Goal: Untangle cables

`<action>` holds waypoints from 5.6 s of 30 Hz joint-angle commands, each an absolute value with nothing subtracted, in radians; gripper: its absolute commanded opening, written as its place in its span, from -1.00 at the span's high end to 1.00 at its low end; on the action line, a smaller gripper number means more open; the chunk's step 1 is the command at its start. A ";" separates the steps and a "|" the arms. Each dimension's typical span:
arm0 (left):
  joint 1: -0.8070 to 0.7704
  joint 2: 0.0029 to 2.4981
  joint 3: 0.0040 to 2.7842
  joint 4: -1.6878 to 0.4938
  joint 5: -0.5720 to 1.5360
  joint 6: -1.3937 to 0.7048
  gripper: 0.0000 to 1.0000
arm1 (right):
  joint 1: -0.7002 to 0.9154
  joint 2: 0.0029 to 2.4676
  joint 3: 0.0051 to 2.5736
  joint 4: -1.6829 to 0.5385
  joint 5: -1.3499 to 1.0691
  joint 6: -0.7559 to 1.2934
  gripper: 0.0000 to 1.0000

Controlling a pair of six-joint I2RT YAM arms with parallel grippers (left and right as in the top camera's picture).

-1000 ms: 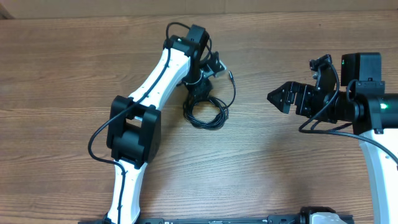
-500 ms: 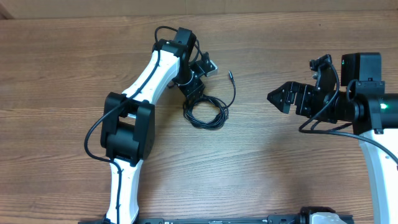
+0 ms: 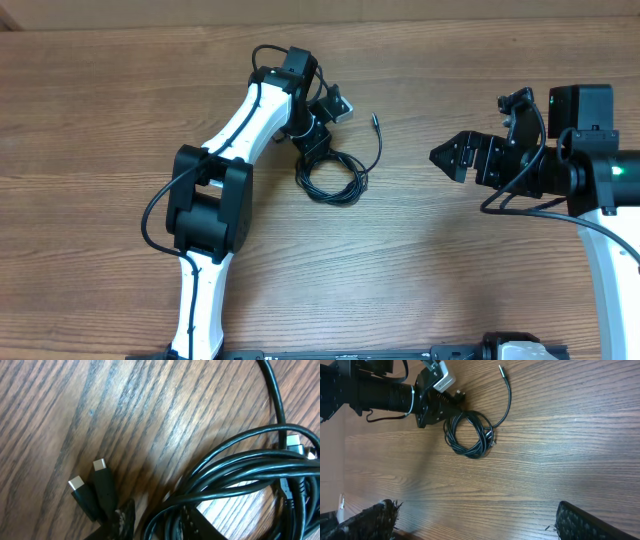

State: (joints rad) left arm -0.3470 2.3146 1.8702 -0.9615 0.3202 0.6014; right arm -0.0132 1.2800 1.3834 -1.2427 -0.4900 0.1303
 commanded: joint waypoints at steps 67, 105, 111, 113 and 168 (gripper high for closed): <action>0.003 2.094 2.635 -1.689 0.097 -0.419 0.14 | 0.487 1.971 1.406 -0.454 -0.284 1.101 -0.05; -0.014 2.100 2.635 -1.689 0.123 -0.385 0.14 | 0.521 2.219 1.407 -0.364 -0.280 0.834 0.92; -0.029 2.100 2.635 -1.689 0.160 -0.311 0.34 | 0.468 2.070 1.408 -0.582 -0.480 0.471 0.92; -0.031 2.100 2.635 -1.689 0.244 -0.229 0.45 | 0.457 1.987 1.409 -0.679 -0.537 0.381 0.93; -0.321 1.531 1.870 -1.341 0.341 -0.212 0.41 | 0.212 1.449 1.409 -0.957 -0.735 0.524 0.93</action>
State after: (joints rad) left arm -0.3248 1.6318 2.0789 -1.4368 0.3542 -0.1360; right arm 0.2157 1.4532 1.3987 -0.9623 -0.7113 0.5236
